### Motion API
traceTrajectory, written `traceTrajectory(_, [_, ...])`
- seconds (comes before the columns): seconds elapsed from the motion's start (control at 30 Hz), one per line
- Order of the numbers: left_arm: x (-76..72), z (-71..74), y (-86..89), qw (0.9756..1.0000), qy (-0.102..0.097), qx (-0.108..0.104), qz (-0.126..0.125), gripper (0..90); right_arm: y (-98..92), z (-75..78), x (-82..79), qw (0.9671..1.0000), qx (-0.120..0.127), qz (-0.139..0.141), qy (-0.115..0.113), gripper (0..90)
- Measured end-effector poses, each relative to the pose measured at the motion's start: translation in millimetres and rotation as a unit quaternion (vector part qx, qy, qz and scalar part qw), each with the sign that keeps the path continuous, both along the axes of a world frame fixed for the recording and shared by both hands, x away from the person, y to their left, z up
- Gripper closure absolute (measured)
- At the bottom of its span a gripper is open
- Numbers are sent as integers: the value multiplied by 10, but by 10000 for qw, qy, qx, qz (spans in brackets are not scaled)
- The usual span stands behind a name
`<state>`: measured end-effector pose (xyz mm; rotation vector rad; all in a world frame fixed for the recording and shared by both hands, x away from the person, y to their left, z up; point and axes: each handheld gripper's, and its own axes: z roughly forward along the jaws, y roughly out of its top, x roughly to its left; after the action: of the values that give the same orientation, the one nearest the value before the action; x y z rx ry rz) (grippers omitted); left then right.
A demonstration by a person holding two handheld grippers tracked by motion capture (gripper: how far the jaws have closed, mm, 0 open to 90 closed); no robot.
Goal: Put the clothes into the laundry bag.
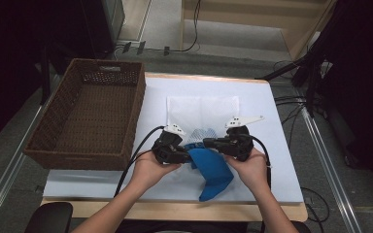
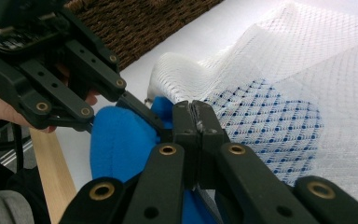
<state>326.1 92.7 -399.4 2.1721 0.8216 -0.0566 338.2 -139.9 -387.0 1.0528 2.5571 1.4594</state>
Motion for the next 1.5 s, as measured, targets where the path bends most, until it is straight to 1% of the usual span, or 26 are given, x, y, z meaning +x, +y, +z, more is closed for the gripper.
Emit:
traceTrajectory(0.03, [19, -11, -11, 10000, -9, 9, 11, 744, 1, -1, 1, 10000, -7, -4, 7, 900])
traceTrajectory(0.1, [63, -51, -22, 9999, -8, 113, 36, 812, 4, -6, 5, 10000, -6, 0, 0, 900])
traceTrajectory(0.13, [91, -89, -35, 9998, 43, 122, 126, 833, 5, -6, 5, 10000, -5, 2, 1, 900])
traceTrajectory(0.2, [114, -132, -66, 9998, 22, 117, 180, 856, 4, -6, 3, 10000, -13, -5, 16, 900])
traceTrajectory(0.3, [116, -157, -130, 9995, -142, 126, 253, 866, -2, -6, 5, 10000, -6, -26, 40, 900])
traceTrajectory(0.33, [126, -153, -148, 9993, -168, 79, 319, 868, -4, -7, 7, 10000, 1, -25, 46, 900])
traceTrajectory(0.37, [133, -141, -157, 9992, -193, 70, 345, 870, -6, -8, 10, 10000, 20, -18, 25, 900])
traceTrajectory(0.43, [148, -102, -172, 9982, -393, 105, 442, 870, -14, -1, 8, 10000, 62, -2, 16, 900])
traceTrajectory(0.47, [165, -97, -174, 9980, -404, 99, 477, 870, -20, 6, 5, 10000, 93, -6, 13, 900])
traceTrajectory(0.5, [183, -104, -174, 9981, -379, 110, 483, 870, -25, 13, 1, 9999, 107, -15, 15, 900])
traceTrajectory(0.57, [210, -170, -197, 9977, -399, 291, 466, 870, -35, 21, -1, 9999, 124, -35, 8, 900])
traceTrajectory(0.63, [229, -243, -211, 9977, -338, 314, 503, 870, -41, 21, 0, 9999, 122, -36, 14, 900])
traceTrajectory(0.67, [241, -278, -210, 9973, -338, 368, 538, 870, -43, 23, -1, 9999, 120, -41, 18, 900])
traceTrajectory(0.73, [273, -345, -210, 9968, -326, 330, 657, 869, -46, 29, -1, 9999, 141, -19, 14, 900])
traceTrajectory(0.77, [292, -360, -198, 9967, -301, 340, 667, 868, -44, 32, -3, 9999, 160, -16, 11, 900])
traceTrajectory(0.83, [320, -376, -188, 9961, -312, 262, 778, 866, -39, 32, -6, 9999, 155, 4, 14, 900])
traceTrajectory(0.9, [345, -380, -176, 9963, -263, 205, 794, 862, -32, 18, -9, 9999, 89, 24, 55, 900])
traceTrajectory(0.93, [351, -380, -171, 9965, -199, 148, 801, 858, -27, 6, -7, 10000, 68, 28, 54, 900])
traceTrajectory(1.0, [337, -364, -162, 9967, -193, 182, 761, 845, -25, -22, 1, 10000, -41, -8, 52, 900])
traceTrajectory(1.03, [323, -344, -149, 9971, -199, 205, 708, 834, -27, -30, 7, 10000, -49, -22, 68, 900])
traceTrajectory(1.13, [278, -290, -118, 9975, -202, 146, 662, 773, -43, -36, 21, 10000, -43, -49, 55, 900])
traceTrajectory(1.17, [258, -267, -104, 9975, -226, 131, 659, 746, -44, -37, 22, 10000, -52, -60, 52, 900])
traceTrajectory(1.23, [189, -215, -88, 9971, -373, 182, 635, 688, -45, -42, 24, 9999, -67, -69, 51, 900])
traceTrajectory(1.33, [105, -148, -55, 9975, -400, 132, 567, 625, -50, -46, 27, 9999, -63, -85, 77, 900])
traceTrajectory(1.4, [63, -101, -20, 9977, -438, 160, 500, 584, -55, -49, 32, 9999, -57, -84, 71, 900])
traceTrajectory(1.5, [-1, -19, 40, 9977, -506, 123, 445, 539, -62, -49, 34, 9999, -57, -83, 68, 900])
